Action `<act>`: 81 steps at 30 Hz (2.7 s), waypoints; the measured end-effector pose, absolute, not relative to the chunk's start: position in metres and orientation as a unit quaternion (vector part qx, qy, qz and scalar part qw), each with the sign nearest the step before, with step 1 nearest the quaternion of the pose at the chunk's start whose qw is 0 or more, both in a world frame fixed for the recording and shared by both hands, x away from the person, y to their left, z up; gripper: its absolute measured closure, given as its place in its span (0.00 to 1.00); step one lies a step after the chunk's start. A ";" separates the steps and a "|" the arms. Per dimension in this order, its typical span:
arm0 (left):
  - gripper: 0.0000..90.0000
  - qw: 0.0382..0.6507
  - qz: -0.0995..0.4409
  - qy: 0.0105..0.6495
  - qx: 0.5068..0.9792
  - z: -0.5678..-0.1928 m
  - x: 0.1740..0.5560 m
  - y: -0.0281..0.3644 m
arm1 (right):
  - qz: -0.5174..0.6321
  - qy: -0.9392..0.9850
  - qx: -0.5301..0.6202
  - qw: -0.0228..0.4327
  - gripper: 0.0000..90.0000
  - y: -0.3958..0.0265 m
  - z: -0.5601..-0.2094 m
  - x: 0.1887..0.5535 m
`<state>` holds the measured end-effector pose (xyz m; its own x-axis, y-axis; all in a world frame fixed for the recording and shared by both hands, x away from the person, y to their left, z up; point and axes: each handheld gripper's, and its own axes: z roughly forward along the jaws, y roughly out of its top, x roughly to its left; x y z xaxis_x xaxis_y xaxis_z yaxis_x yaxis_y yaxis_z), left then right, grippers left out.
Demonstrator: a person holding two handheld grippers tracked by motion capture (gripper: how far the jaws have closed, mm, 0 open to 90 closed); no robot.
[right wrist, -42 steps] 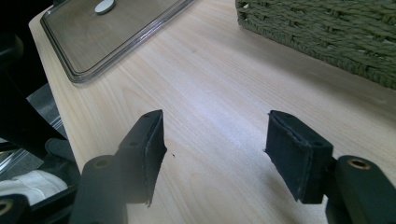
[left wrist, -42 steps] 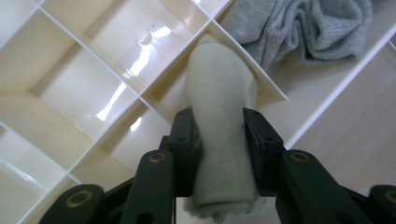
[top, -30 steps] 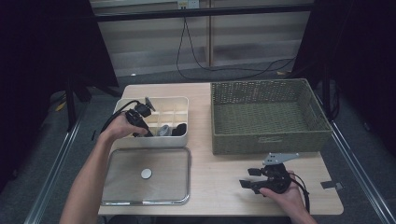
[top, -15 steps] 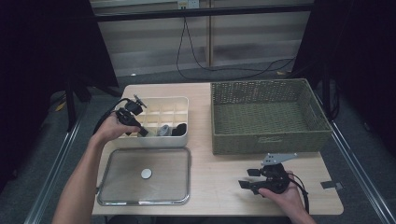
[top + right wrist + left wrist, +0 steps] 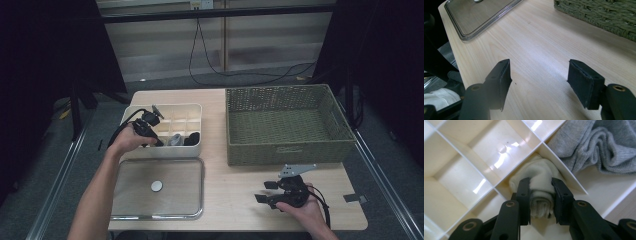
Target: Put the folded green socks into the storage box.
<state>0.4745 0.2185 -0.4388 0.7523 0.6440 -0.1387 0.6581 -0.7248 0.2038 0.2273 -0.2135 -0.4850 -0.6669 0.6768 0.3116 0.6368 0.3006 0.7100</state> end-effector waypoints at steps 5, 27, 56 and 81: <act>0.78 0.109 -0.034 0.353 0.929 -0.446 0.475 0.214 | 0.429 0.806 0.407 0.026 0.39 -0.214 -0.484 0.227; 0.46 0.185 -0.023 0.375 0.908 -0.421 0.469 0.239 | 0.429 0.805 0.409 0.019 0.38 -0.213 -0.488 0.232; 0.34 0.366 0.055 0.394 0.841 -0.405 0.390 0.293 | 0.451 0.783 0.427 0.038 0.35 -0.203 -0.474 0.249; 0.36 0.419 0.064 0.419 0.803 -0.443 0.308 0.336 | 0.455 0.788 0.413 0.034 0.37 -0.162 -0.468 0.273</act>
